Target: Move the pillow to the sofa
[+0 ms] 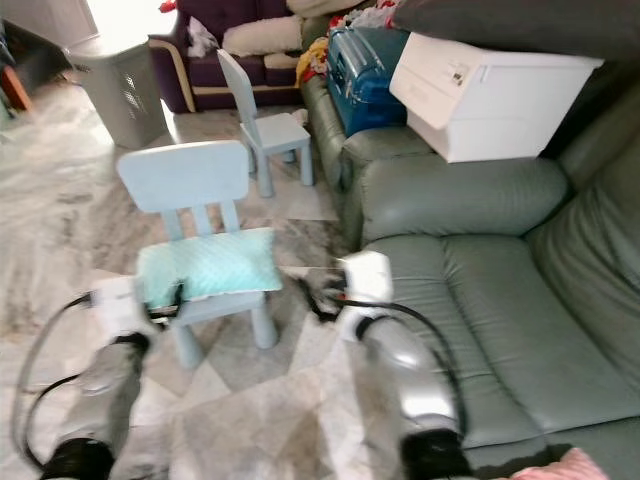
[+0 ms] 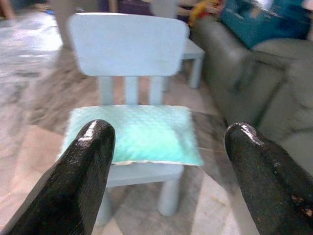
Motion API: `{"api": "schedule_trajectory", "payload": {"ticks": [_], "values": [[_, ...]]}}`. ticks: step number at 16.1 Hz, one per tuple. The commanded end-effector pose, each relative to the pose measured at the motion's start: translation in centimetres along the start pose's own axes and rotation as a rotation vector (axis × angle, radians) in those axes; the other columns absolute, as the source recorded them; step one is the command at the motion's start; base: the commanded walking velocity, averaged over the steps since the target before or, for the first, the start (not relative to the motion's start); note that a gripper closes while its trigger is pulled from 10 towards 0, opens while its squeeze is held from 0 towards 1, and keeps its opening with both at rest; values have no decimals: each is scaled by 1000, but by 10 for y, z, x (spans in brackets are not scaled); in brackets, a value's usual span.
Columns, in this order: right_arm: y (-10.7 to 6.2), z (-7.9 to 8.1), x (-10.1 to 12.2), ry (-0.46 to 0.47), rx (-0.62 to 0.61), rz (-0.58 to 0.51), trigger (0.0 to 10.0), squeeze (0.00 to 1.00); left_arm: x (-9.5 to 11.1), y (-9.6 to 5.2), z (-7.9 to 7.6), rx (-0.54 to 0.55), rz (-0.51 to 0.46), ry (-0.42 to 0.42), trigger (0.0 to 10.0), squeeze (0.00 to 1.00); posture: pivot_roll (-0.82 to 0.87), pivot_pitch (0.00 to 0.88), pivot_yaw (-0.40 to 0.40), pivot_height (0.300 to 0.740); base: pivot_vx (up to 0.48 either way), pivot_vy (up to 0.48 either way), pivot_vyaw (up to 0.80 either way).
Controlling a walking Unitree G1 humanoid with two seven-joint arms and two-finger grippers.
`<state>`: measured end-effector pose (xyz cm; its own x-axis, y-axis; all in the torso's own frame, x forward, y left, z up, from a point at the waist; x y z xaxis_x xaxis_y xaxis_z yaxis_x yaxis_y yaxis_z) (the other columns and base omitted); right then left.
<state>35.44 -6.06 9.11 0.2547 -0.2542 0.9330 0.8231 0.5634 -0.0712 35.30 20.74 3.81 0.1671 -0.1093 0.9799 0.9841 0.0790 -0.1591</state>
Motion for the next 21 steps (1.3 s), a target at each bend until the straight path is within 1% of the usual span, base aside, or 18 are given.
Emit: {"api": "schedule_trajectory", "payload": {"ticks": [1,3,4,5,6,7,8,12,16,17,19,21], "values": [[-2,-7,0,-11,-3,22,10000,0,9,1,-6,8,-36,-27,10000,0,-79,0,-62,740,0,0,0],[0,-9,4,-22,0,14,10000,0,7,-1,-6,26,-35,-25,10000,0,-75,0,-58,740,0,0,0],[0,-10,5,-22,-7,6,10000,0,8,-1,-5,28,-41,-5,10000,0,-75,0,-58,740,0,0,0],[0,-12,6,-25,-13,0,10000,0,10,0,-4,27,-43,7,10000,0,-78,0,-36,740,0,0,0],[-1,-14,7,-32,-27,-11,10000,0,14,2,-5,2,-54,24,10000,0,-85,0,-7,740,0,0,0],[-3,-14,6,-34,-36,-21,10000,0,20,6,-8,-17,-71,60,10000,0,-90,0,5,740,0,0,800],[-4,-13,4,-21,-42,-26,10000,0,23,9,-11,-34,-73,65,10000,0,-92,0,12,740,0,0,800],[-5,-9,2,-17,-38,-29,10000,0,25,10,-12,-38,-74,59,10000,0,-95,0,17,740,0,0,800],[-6,-9,1,-18,-40,-28,10000,0,18,4,-14,-55,-59,46,10000,0,-93,0,18,740,0,0,800],[-8,-10,2,5,-48,-38,10000,0,15,1,-15,-66,-53,39,10000,0,-93,0,20,740,0,0,0],[-8,-9,2,8,-48,-44,10000,0,13,-2,-16,-85,-55,21,10000,0,-93,0,27,740,0,0,0],[-9,-8,2,15,-49,-50,10000,0,15,-1,-13,-87,-57,-2,10000,0,-93,0,30,740,285,120,0]]}}
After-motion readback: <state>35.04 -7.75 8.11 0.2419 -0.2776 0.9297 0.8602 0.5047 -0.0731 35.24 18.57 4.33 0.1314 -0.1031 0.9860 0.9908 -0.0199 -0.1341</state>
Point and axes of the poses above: a point about 5 cm out from each wrist's last joint towards the gripper, its own y axis pointing out of the wrist towards the gripper, its own x axis along the axis of the wrist's last joint, z = x × y, the point moved 6 cm from there along y, pointing out of the wrist towards the gripper, and after that the axes turned 13 degrees about y, right-handed, at the moved point
